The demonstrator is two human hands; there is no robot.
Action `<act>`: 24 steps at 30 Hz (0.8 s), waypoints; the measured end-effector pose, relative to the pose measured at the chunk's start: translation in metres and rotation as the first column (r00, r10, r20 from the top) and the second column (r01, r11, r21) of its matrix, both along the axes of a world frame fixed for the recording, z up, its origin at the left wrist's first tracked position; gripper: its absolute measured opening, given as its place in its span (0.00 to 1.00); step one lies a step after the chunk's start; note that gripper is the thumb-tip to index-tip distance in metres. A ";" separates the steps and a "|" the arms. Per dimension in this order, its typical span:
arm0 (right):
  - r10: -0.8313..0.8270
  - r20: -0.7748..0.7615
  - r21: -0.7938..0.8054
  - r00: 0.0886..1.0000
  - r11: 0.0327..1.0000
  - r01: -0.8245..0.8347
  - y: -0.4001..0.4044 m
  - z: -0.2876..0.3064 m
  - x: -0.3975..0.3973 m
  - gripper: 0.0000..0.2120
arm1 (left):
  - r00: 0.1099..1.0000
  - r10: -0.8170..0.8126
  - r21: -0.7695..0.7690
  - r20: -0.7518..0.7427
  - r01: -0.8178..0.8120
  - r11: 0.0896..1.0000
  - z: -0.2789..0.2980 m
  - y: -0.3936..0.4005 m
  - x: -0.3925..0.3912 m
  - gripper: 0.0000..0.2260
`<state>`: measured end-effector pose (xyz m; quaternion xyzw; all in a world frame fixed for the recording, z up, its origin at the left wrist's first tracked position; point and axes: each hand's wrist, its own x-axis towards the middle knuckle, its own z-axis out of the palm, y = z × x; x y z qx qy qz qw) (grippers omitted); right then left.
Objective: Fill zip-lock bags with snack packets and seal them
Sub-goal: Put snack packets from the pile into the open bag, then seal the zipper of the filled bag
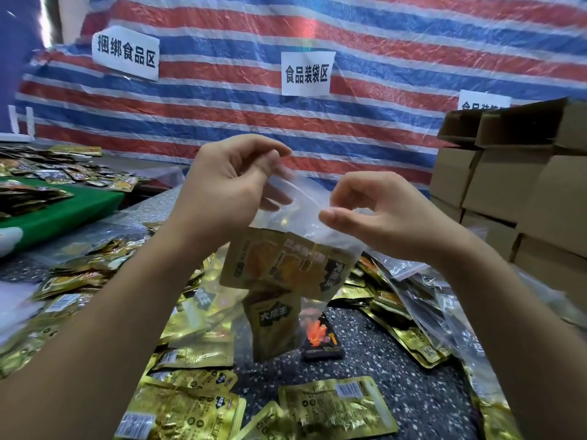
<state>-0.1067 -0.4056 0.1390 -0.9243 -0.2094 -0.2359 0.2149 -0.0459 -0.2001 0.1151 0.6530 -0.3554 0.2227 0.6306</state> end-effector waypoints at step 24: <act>-0.076 -0.191 -0.002 0.979 0.997 0.077 -0.007 -0.001 0.014 0.10 | 0.954 -0.152 0.091 -0.260 0.181 0.979 -0.022 -0.018 0.010 0.09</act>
